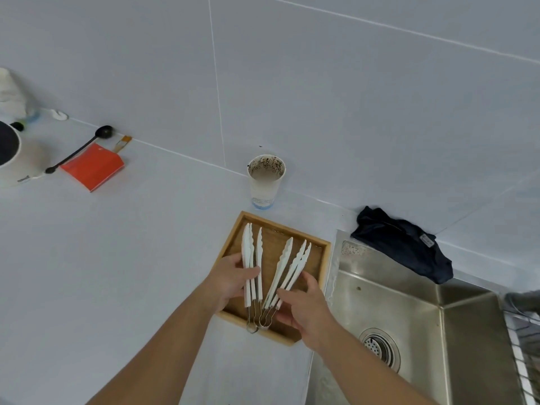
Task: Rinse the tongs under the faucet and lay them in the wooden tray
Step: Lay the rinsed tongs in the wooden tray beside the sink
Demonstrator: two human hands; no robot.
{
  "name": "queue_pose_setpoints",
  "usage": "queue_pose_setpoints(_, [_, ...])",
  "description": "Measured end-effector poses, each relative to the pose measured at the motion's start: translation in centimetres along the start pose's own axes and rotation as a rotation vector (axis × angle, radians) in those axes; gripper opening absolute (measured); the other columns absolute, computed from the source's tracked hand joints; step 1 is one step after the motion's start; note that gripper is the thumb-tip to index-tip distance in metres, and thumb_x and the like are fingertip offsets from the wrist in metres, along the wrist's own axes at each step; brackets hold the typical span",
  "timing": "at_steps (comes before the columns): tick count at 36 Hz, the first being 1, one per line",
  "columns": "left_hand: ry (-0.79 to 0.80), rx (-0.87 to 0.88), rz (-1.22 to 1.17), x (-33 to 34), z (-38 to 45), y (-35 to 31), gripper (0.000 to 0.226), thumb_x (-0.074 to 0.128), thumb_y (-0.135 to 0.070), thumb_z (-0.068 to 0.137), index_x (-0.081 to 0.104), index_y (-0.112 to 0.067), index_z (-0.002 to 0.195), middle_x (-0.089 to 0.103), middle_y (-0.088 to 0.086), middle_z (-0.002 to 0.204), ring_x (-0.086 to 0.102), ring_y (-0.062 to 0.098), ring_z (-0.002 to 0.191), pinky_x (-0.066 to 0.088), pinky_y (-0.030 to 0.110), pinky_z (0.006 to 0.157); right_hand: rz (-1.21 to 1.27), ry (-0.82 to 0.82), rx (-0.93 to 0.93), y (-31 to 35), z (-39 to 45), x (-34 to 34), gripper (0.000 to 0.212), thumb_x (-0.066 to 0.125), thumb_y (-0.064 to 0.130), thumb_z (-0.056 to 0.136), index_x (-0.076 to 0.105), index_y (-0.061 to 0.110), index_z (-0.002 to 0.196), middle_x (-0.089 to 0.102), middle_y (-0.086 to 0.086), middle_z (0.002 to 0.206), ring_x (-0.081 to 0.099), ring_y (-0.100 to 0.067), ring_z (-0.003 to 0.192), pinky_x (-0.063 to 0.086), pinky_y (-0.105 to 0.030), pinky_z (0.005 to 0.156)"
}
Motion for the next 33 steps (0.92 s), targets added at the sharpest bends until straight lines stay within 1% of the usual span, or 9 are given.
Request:
queue_pose_setpoints(4, [-0.087, 0.058, 0.131, -0.1, 0.4, -0.6, 0.033, 0.067, -0.015, 0.095, 0.065, -0.017, 0.128, 0.076, 0.002, 0.107, 0.076, 0.02, 0.092, 0.063, 0.04, 0.081, 0.031, -0.016, -0.011, 0.1, 0.2, -0.3, 0.074, 0.066, 0.0, 0.093, 0.034, 0.034, 0.149, 0.075, -0.006, 0.115, 0.076, -0.027, 0.096, 0.064, -0.048, 0.078])
queue_pose_setpoints(8, [-0.173, 0.117, 0.323, -0.3, 0.5, -1.5, 0.048, 0.065, -0.022, 0.097, 0.051, -0.023, 0.143, 0.067, 0.001, 0.129, 0.069, 0.02, 0.107, 0.057, 0.046, 0.096, 0.043, -0.04, -0.027, 0.0, 0.1, -0.4, 0.077, 0.067, 0.0, 0.092, 0.031, 0.033, 0.152, 0.072, -0.006, 0.12, 0.072, -0.029, 0.104, 0.063, -0.049, 0.081])
queue_pose_setpoints(13, [-0.265, 0.144, 0.552, -0.6, 0.6, -2.1, 0.063, 0.063, -0.034, 0.098, 0.035, -0.024, 0.153, 0.056, 0.003, 0.145, 0.062, 0.026, 0.124, 0.049, 0.045, 0.104, 0.032, -0.06, -0.036, 0.1, 0.1, -0.4, 0.076, 0.067, 0.001, 0.092, 0.032, 0.031, 0.153, 0.069, -0.008, 0.124, 0.072, -0.029, 0.103, 0.063, -0.048, 0.081])
queue_pose_setpoints(20, [-0.305, 0.224, 0.658, -1.0, 0.6, -2.8, 0.052, 0.06, -0.031, 0.1, 0.045, -0.022, 0.149, 0.062, 0.004, 0.138, 0.064, 0.017, 0.106, 0.05, 0.029, 0.091, 0.026, -0.056, -0.054, 0.3, 0.2, -0.6, 0.077, 0.066, -0.001, 0.092, 0.032, 0.03, 0.154, 0.07, -0.007, 0.121, 0.074, -0.026, 0.1, 0.063, -0.048, 0.082])
queue_pose_setpoints(24, [-0.332, 0.226, 0.693, -1.1, 0.7, -2.8, 0.047, 0.057, -0.034, 0.101, 0.051, -0.023, 0.146, 0.061, 0.002, 0.14, 0.063, 0.02, 0.117, 0.05, 0.031, 0.097, -0.012, -0.049, -0.066, 0.6, 0.2, -0.4, 0.074, 0.064, 0.0, 0.094, 0.034, 0.031, 0.154, 0.07, -0.007, 0.121, 0.074, -0.025, 0.099, 0.063, -0.048, 0.084])
queue_pose_setpoints(27, [-0.336, 0.24, 0.665, -1.0, 0.7, -2.7, 0.041, 0.055, -0.033, 0.102, 0.056, -0.023, 0.142, 0.064, 0.001, 0.136, 0.065, 0.015, 0.107, 0.049, 0.02, 0.084, -0.024, -0.029, -0.064, 0.9, 0.3, -0.2, 0.065, 0.06, 0.004, 0.098, 0.039, 0.032, 0.152, 0.073, -0.006, 0.116, 0.074, -0.025, 0.099, 0.063, -0.046, 0.084])
queue_pose_setpoints(29, [-0.331, 0.237, 0.602, -1.0, 0.7, -2.7, 0.042, 0.057, -0.032, 0.101, 0.056, -0.022, 0.142, 0.064, 0.001, 0.137, 0.064, 0.016, 0.11, 0.049, 0.024, 0.089, -0.037, -0.016, -0.064, 1.2, 0.4, -0.1, 0.061, 0.058, 0.006, 0.099, 0.041, 0.032, 0.152, 0.075, -0.006, 0.112, 0.075, -0.024, 0.097, 0.063, -0.043, 0.082])
queue_pose_setpoints(31, [-0.325, 0.239, 0.554, -0.9, 0.6, -2.6, 0.041, 0.059, -0.03, 0.1, 0.058, -0.021, 0.14, 0.065, 0.0, 0.134, 0.061, 0.005, 0.096, 0.047, 0.018, 0.082, -0.052, -0.017, -0.066, 1.4, 0.5, 0.0, 0.06, 0.057, 0.006, 0.1, 0.042, 0.032, 0.152, 0.076, -0.006, 0.109, 0.076, -0.023, 0.094, 0.064, -0.038, 0.077])
queue_pose_setpoints(33, [-0.311, 0.251, 0.505, -0.8, 0.7, -2.6, 0.036, 0.064, -0.03, 0.097, 0.064, -0.024, 0.133, 0.07, -0.007, 0.12, 0.056, -0.005, 0.076, 0.04, 0.007, 0.063, -0.046, -0.015, -0.066, 1.6, 0.7, 0.1, 0.061, 0.057, 0.003, 0.099, 0.041, 0.03, 0.152, 0.076, -0.007, 0.109, 0.076, -0.023, 0.093, 0.064, -0.036, 0.073])
Point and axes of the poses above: each hand's wrist, its own z-axis towards the middle knuckle, its own x-axis out of the palm, y = z × x, the point moved 4 cm from there along z, towards the middle knuckle
